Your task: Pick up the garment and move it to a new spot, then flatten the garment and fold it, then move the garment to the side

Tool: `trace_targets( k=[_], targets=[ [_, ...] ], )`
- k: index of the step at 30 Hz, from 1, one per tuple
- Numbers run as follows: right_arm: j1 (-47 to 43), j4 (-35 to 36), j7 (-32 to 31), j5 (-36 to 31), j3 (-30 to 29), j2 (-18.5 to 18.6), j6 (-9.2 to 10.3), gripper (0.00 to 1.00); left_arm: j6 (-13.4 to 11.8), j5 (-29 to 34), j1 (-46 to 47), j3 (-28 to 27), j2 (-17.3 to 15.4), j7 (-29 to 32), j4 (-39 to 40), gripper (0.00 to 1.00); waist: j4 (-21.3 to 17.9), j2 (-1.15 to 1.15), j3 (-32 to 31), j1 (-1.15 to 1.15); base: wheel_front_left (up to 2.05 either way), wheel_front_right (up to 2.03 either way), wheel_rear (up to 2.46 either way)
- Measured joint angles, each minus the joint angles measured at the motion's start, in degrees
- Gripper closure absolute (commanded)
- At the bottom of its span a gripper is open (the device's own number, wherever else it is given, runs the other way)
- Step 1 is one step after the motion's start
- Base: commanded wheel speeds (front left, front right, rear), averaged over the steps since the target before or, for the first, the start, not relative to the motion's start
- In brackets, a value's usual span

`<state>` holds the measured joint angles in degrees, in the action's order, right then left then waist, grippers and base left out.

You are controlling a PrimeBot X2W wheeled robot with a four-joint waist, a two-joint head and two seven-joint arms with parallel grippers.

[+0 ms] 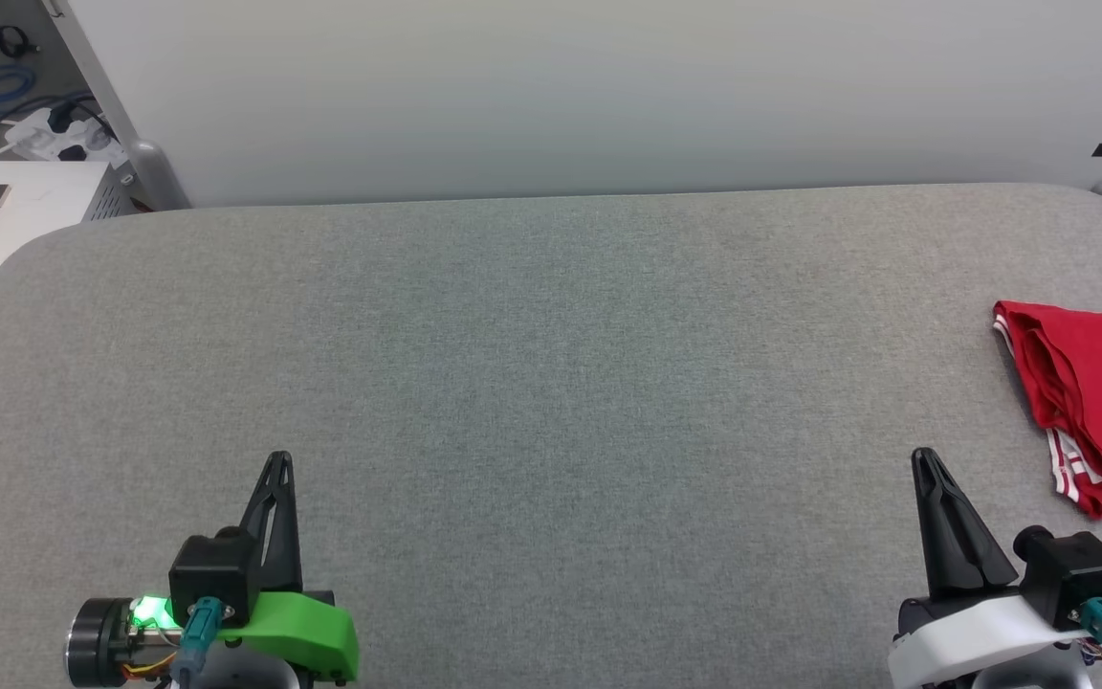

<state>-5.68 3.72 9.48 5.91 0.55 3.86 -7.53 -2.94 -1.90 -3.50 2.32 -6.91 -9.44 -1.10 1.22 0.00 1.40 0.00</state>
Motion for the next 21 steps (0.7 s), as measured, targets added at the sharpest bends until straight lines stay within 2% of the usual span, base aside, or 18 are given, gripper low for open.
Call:
trace_targets(
  k=[21],
  targets=[
    [1.2,-0.9,-2.5,-1.2,-0.1,-0.2,0.0,1.0,0.7,0.5,0.4,-0.6,1.1,2.5,0.2,1.0,-0.3,0.0,-0.4,0.0,0.0,0.0,0.0]
  ],
)
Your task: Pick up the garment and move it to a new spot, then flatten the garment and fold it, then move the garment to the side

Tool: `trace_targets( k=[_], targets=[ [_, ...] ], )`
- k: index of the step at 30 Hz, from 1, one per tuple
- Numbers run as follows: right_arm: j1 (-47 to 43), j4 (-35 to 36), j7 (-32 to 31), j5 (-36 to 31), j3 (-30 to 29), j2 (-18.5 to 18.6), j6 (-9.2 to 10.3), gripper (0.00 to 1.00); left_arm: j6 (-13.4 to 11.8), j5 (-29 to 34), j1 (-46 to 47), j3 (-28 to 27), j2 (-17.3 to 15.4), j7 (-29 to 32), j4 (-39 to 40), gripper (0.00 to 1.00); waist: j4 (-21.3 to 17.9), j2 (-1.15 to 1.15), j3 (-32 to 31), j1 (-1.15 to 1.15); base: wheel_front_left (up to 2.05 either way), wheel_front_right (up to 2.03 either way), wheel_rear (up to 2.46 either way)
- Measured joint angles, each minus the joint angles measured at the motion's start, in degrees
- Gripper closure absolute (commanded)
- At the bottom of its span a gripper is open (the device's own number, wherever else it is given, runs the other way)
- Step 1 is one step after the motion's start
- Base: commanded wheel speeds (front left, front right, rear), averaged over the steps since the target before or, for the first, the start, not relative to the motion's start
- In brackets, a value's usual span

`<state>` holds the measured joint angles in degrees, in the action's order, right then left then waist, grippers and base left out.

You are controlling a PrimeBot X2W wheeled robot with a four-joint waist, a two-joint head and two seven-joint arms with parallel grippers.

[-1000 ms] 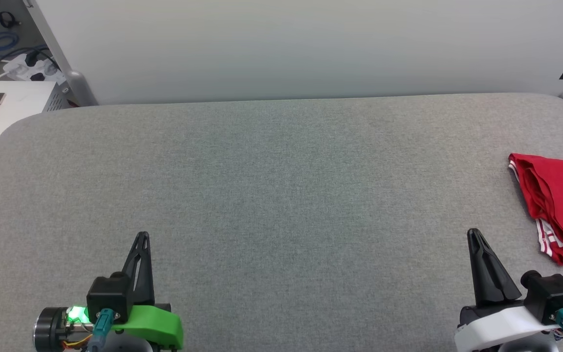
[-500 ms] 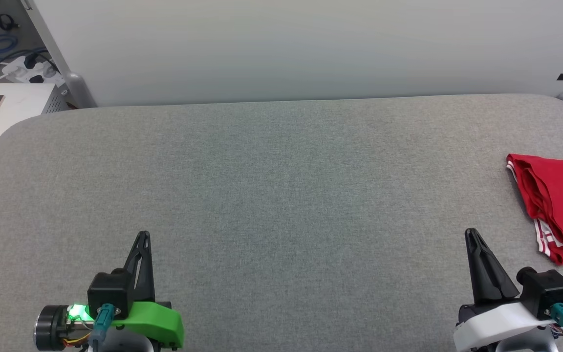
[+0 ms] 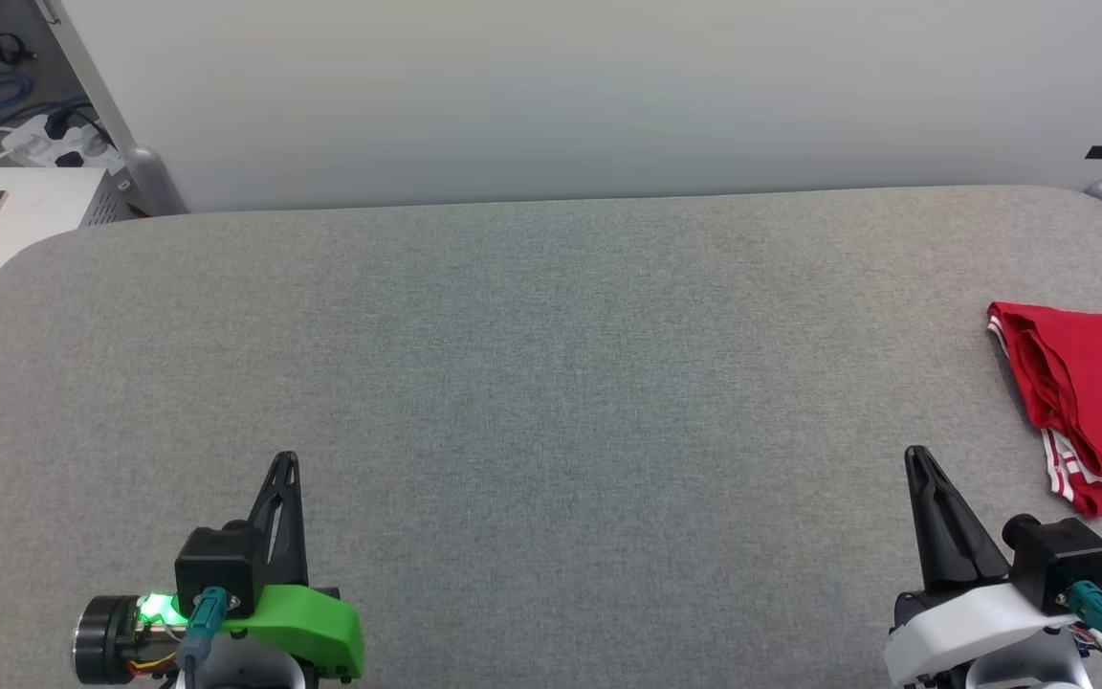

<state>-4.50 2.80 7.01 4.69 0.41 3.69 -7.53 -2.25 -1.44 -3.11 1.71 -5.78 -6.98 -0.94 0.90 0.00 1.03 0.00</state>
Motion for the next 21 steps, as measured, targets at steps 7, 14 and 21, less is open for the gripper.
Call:
trace_targets(
  k=[7,14,21],
  targets=[
    [0.4,-0.3,-0.8,-0.5,0.0,-0.1,0.0,1.0,0.1,0.1,0.1,-0.1,0.2,0.8,0.1,1.0,-0.1,0.0,-0.1,0.0,0.0,0.0,0.0],
    [1.0,-0.6,-1.7,-1.0,-0.1,-0.1,0.0,1.0,0.5,0.4,0.8,-0.3,0.5,1.6,0.2,1.0,-0.2,0.0,-0.2,0.0,0.0,0.0,0.0],
    [1.2,-0.9,-2.4,-1.6,-0.1,-0.1,0.0,1.0,0.6,0.5,0.9,-0.4,0.8,2.5,0.2,1.0,-0.3,0.0,-0.4,0.0,0.0,0.0,0.0]
  ],
)
